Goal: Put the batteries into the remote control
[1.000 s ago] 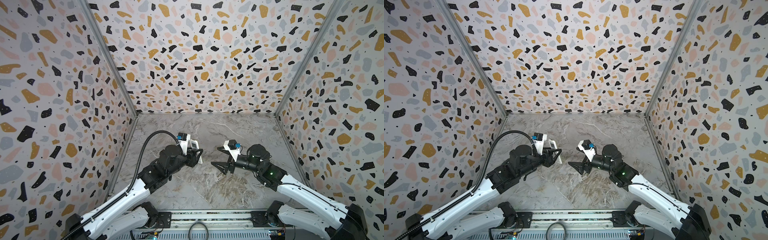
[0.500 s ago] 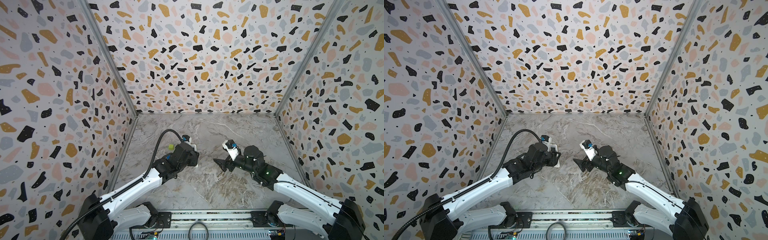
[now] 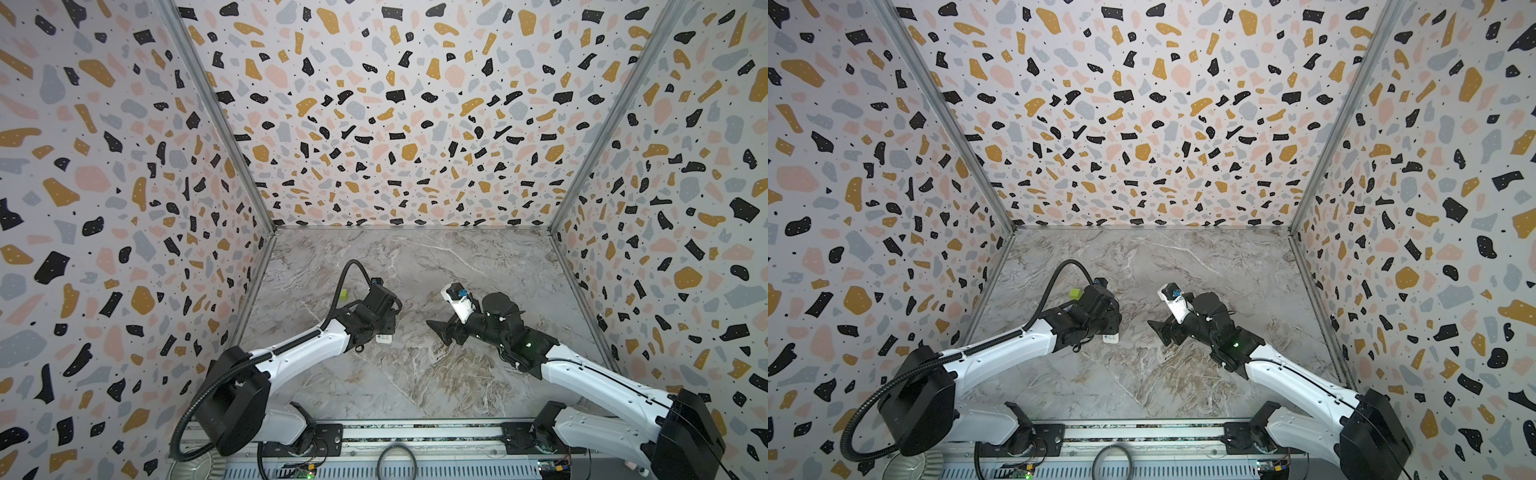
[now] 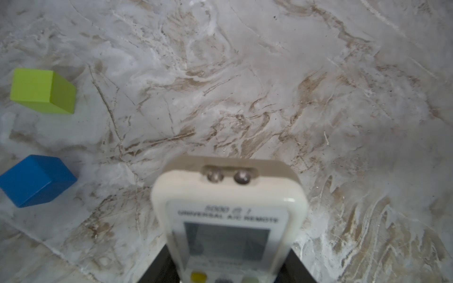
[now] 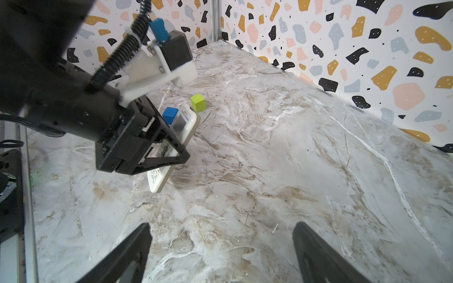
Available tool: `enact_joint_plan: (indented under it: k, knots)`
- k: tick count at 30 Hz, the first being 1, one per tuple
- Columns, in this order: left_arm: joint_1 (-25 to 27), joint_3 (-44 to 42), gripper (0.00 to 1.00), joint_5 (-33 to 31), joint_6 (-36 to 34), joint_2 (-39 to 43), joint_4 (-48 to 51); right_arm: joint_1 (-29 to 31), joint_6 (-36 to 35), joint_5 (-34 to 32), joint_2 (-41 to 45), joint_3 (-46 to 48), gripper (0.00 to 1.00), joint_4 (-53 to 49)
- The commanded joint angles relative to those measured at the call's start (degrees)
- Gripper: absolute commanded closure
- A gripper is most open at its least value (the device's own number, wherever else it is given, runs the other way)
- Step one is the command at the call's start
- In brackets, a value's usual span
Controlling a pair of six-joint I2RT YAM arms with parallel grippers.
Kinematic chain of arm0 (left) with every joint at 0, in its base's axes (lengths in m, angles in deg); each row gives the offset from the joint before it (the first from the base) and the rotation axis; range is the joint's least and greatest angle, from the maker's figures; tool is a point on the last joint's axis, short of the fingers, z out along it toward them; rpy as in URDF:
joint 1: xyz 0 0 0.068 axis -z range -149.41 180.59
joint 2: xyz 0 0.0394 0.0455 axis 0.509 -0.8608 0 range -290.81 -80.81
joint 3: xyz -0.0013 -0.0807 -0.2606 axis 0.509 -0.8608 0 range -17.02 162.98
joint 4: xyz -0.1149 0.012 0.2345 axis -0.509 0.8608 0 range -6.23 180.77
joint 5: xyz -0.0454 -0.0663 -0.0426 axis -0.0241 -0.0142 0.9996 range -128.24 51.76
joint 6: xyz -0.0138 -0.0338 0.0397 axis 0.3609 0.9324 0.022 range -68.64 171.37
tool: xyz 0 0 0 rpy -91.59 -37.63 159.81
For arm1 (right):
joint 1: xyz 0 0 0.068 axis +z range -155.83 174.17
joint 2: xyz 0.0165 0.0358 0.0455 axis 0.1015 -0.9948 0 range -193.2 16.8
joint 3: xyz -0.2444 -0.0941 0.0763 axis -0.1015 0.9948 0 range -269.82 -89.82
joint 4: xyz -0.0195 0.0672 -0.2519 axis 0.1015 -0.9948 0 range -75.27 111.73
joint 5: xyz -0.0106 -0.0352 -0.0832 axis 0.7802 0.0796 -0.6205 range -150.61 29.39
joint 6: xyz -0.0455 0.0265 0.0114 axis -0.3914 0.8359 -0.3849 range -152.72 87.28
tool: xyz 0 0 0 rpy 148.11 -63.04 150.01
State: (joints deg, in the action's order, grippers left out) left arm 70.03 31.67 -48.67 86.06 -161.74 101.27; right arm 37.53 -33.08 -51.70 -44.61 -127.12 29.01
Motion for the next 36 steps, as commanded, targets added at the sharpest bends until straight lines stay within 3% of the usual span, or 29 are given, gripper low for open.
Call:
enact_joint_plan:
  k: [1, 15, 27, 36]
  knots:
    - [-1.18, 0.45, 0.93, 1.09, -0.63, -1.83, -3.01, -0.02, -0.7, -0.53, 0.09, 0.3, 0.07, 0.99]
    - [-2.7, 0.25, 0.84, 1.67, -1.01, -10.5, -5.86, -0.02, -0.25, -0.1, -0.16, 0.91, 0.07, 2.1]
    - [-2.87, -0.3, 0.7, 0.27, 1.36, -14.3, -8.21, -0.07, -0.5, -0.02, -0.16, 1.4, 0.07, 3.0]
    - [-3.13, -1.3, 0.53, -0.03, 3.16, -15.39, -9.93, -0.29, -0.89, -0.3, 0.41, 1.68, 0.06, 2.97]
